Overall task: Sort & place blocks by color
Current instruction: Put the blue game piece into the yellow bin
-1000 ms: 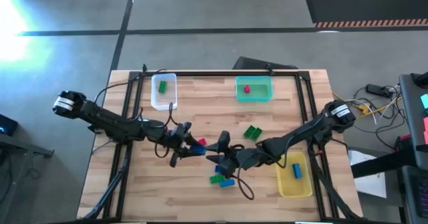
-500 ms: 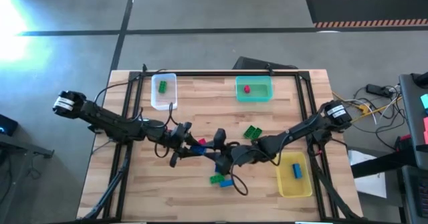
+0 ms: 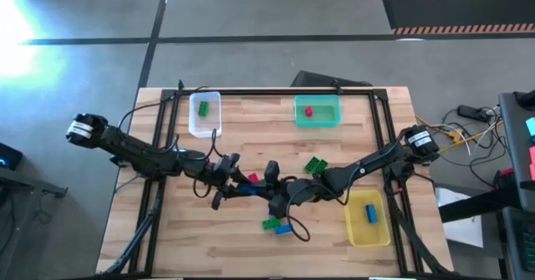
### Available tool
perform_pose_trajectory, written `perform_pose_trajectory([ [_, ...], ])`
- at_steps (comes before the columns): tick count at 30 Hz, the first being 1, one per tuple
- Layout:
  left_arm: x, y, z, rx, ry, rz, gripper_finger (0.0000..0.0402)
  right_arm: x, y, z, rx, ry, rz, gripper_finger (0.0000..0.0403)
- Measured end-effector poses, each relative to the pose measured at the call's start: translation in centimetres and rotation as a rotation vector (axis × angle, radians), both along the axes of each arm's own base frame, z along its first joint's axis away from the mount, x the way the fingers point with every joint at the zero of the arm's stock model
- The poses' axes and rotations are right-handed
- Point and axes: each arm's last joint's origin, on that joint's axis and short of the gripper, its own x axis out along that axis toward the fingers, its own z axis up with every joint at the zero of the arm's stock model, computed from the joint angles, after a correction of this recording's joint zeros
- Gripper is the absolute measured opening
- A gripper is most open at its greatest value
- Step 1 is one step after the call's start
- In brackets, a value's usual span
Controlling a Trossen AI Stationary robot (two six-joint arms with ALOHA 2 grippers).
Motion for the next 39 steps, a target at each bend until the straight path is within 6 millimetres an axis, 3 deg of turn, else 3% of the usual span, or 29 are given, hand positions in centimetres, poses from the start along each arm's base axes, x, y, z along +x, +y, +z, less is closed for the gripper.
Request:
perform_pose_trajectory([
  [8, 0.0, 0.2, -0.1, 0.023, -0.005, 0.012, 0.0152, 0.0, 0.0, -0.1, 0.026, 0.012, -0.015, 0.0083],
  [16, -0.1, 0.4, 0.0, 0.115, -0.031, 0.015, 0.0255, -0.7, -0.3, 0.2, 0.096, 0.057, -0.045, 0.0083],
  [21, -0.6, 0.9, 0.2, 0.277, -0.023, 0.018, 0.0297, -2.4, -0.9, 0.9, 0.28, 0.158, -0.147, 0.0083],
  [28, -1.6, 2.3, 0.7, 0.442, 0.017, 0.236, 0.0302, -7.1, -2.5, 1.7, 0.702, 0.47, -0.487, 0.0083],
  [34, -1.9, 3.1, 1.4, 0.491, 0.01, 0.39, 0.0302, -11.1, -3.2, 4.8, 1.073, 0.749, -0.926, 0.0083],
  [39, -1.9, 3.3, 1.5, 0.491, 0.008, 0.414, 0.0302, -13.7, -3.3, 5.5, 1.169, 0.99, -1.274, 0.0083],
])
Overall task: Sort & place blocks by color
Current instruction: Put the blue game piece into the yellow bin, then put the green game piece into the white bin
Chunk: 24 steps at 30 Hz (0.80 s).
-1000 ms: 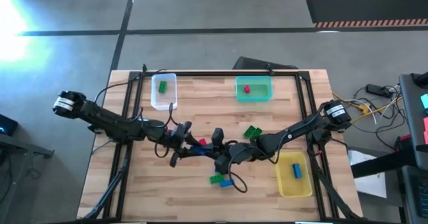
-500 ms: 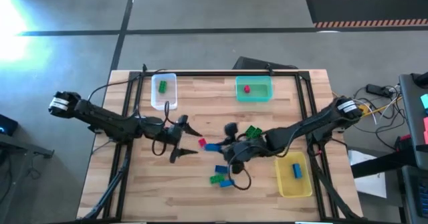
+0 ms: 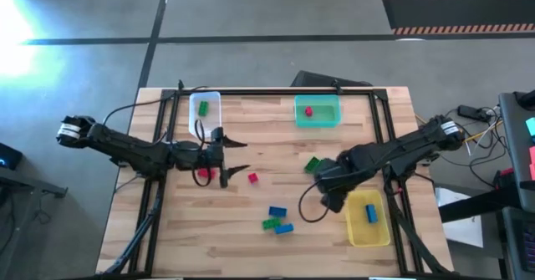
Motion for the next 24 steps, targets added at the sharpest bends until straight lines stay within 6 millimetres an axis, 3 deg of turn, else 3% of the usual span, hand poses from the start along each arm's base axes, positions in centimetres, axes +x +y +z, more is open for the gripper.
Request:
perform_pose_trajectory([
  [4, 0.1, 0.0, -0.3, 0.002, 0.016, 0.001, 0.0302, -1.3, -0.1, -1.0, 0.057, 0.186, -0.083, 0.0083],
  [12, 0.1, 0.0, -0.3, -0.005, 0.011, 0.005, 0.0302, -2.2, 0.2, -4.6, 0.116, 0.291, -0.076, 0.0085],
  [19, 0.1, 0.0, -0.3, -0.004, 0.014, 0.005, 0.0302, -2.9, 0.5, -5.9, 0.099, 0.331, -0.068, 0.0161],
  [24, 0.1, 0.0, -0.3, -0.005, 0.014, 0.005, 0.0302, -2.8, 0.4, -5.9, 0.081, 0.319, -0.065, 0.0185],
])
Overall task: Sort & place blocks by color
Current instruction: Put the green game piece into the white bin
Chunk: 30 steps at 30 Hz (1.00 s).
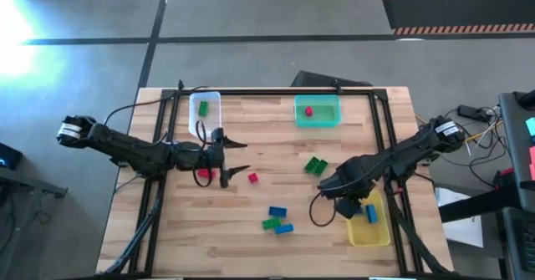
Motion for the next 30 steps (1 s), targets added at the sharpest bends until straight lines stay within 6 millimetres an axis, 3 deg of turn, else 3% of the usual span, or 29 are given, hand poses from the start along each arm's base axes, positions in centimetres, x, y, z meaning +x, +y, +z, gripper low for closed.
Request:
perform_pose_trajectory([
  [12, 0.0, 0.0, 0.0, -0.001, 0.0, 0.0, 0.0302, 1.6, -0.9, 0.7, -0.4, -0.277, 0.108, 0.0168],
  [22, 0.0, 0.0, 0.0, -0.003, -0.001, 0.0, 0.0302, 4.8, -1.0, 0.2, -0.381, -0.595, 0.159, 0.0116],
  [30, 0.0, 0.0, 0.0, -0.003, 0.0, 0.0, 0.0302, 6.0, -2.7, -0.6, -0.392, -0.629, 0.116, 0.0051],
])
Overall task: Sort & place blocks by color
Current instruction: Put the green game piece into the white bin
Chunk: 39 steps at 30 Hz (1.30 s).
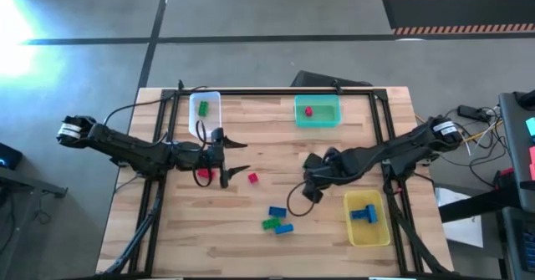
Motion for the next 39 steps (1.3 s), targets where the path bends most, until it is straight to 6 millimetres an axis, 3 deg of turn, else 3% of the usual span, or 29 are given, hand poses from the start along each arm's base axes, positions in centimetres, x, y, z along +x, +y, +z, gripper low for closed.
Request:
perform_pose_trajectory([
  [6, 0.0, 0.0, 0.0, 0.0, 0.0, 0.0, 0.0302, 0.9, -2.1, -2.1, -0.021, 0.077, -0.056, 0.0012],
  [14, 0.0, 0.0, 0.0, 0.001, 0.0, 0.0, 0.0302, 1.8, -4.3, -4.8, -0.023, 0.19, -0.055, 0.0009],
  [26, 0.0, 0.0, -0.1, 0.002, 0.004, -0.001, 0.0302, 2.8, -5.9, -7.6, -0.034, 0.277, -0.06, 0.0008],
  [34, 0.0, 0.0, -0.1, 0.004, 0.003, -0.001, 0.0302, 4.8, -5.9, -7.6, -0.044, 0.095, 0.015, 0.0008],
  [39, 0.0, 0.0, -0.1, 0.004, 0.003, -0.001, 0.0302, 5.3, -6.1, -5.9, -0.054, 0.049, 0.144, 0.0009],
])
